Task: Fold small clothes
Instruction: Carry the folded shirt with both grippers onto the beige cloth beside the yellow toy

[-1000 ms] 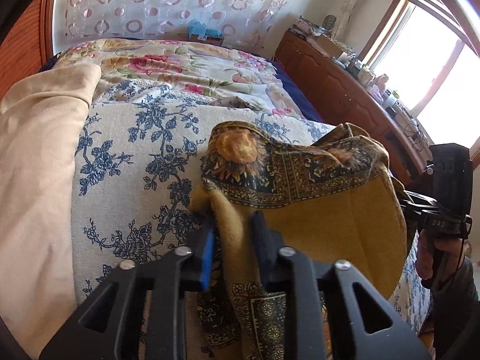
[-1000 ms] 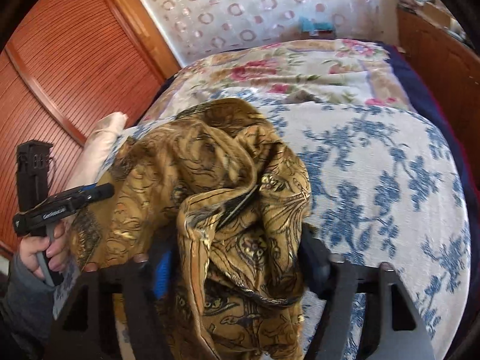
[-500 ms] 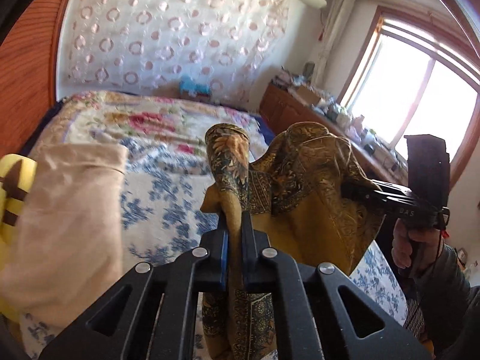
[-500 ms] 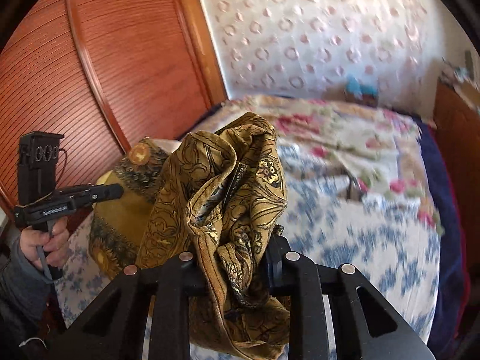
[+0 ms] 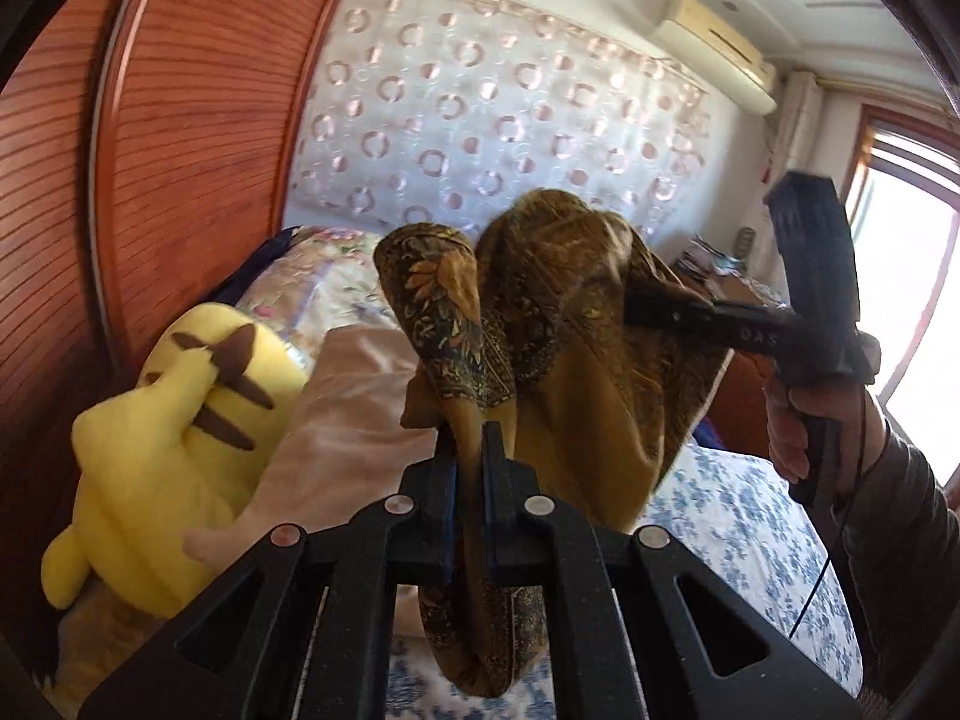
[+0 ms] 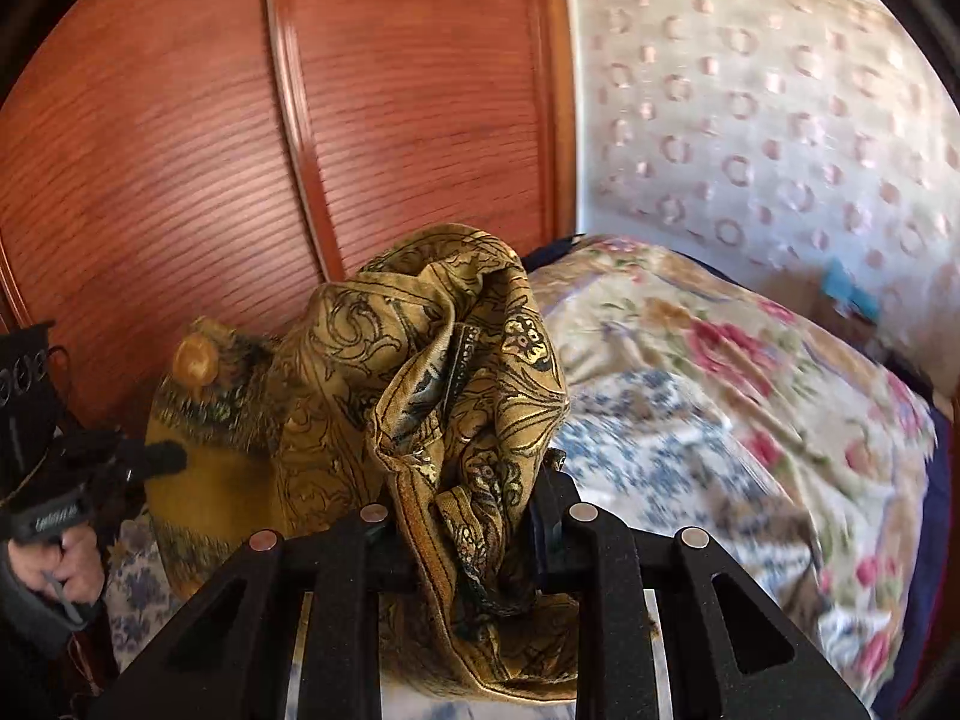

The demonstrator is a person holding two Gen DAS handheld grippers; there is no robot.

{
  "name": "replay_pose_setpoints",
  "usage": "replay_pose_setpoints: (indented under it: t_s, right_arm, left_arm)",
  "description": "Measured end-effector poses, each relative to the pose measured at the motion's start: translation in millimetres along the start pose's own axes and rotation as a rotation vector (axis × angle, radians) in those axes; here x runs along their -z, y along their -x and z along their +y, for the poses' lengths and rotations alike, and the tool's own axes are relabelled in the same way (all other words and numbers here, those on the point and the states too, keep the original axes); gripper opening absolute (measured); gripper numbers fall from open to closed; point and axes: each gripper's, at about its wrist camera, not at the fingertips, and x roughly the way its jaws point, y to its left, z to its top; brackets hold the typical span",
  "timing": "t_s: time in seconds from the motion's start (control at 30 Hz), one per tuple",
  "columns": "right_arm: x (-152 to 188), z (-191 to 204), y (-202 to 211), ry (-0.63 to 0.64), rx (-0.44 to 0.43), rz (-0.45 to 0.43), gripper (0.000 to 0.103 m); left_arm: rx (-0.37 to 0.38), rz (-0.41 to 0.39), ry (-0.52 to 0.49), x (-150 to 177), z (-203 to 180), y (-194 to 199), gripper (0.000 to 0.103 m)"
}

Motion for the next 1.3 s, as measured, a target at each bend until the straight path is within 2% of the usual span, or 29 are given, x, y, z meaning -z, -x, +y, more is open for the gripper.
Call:
replay_pose_setpoints:
  t_s: [0.17,0.3,0.4,0.5,0.53,0.57,0.6,0.67,0.73,0.77,0.8,0.9,0.97,1.07,1.17,1.3]
  right_arm:
    - [-36,13,-62,0.080,-0.010,0.049,0.023]
    - [-63,18,-93,0.120,-0.021,0.082,0.023]
    - [-74,17,-121,0.124,-0.020,0.092,0.026]
    - [-70,11,-138,0.080,0.011,0.100,0.043]
    - [-70,8,-145,0.066,0.039,0.108,0.051]
    - [-68,6,-148,0.051,0.081,0.121,0.054]
    - [-68,1,-150,0.026,0.123,0.132,0.054]
    - [-67,-4,-142,0.000,0.138,0.097,0.054]
    - [-64,-9,-128,-0.009,0.137,0.052,0.054]
    - [-60,-9,-122,-0.022,0.126,0.039,0.054]
    - [-57,-11,-117,-0.035,0.105,0.031,0.054]
    - [-42,-10,-110,-0.048,0.053,0.019,0.054]
    - [-27,-10,-113,-0.053,0.035,0.038,0.054]
    - [-11,-10,-129,-0.057,0.007,0.075,0.054]
    - [2,-9,-162,-0.055,0.013,0.117,0.054]
    - [14,-5,-175,-0.054,0.058,0.084,0.054]
  left_arm:
    - [-0.028,0.011,0.053,16,20,-9,0.007]
    - [-0.042,0.031,0.114,26,38,-12,0.007]
    - [-0.083,0.060,0.112,32,45,-16,0.007]
    - [-0.123,0.084,0.107,38,51,-19,0.007]
    - [-0.129,0.091,0.108,41,50,-19,0.010]
    - [-0.138,0.097,0.102,43,51,-18,0.013]
    - [-0.148,0.103,0.093,45,52,-19,0.015]
    - [-0.168,0.105,0.079,45,54,-17,0.023]
    - [-0.180,0.092,0.060,44,53,-12,0.030]
    - [-0.187,0.080,0.044,43,52,-8,0.039]
    - [-0.191,0.068,0.031,42,52,-6,0.045]
    - [-0.190,0.041,-0.013,37,46,0,0.054]
    - [-0.181,0.037,-0.040,34,41,0,0.071]
    - [-0.175,0.038,-0.050,29,40,-4,0.079]
    - [-0.177,0.041,-0.061,27,37,-2,0.079]
    - [-0.177,0.042,-0.081,24,29,0,0.081]
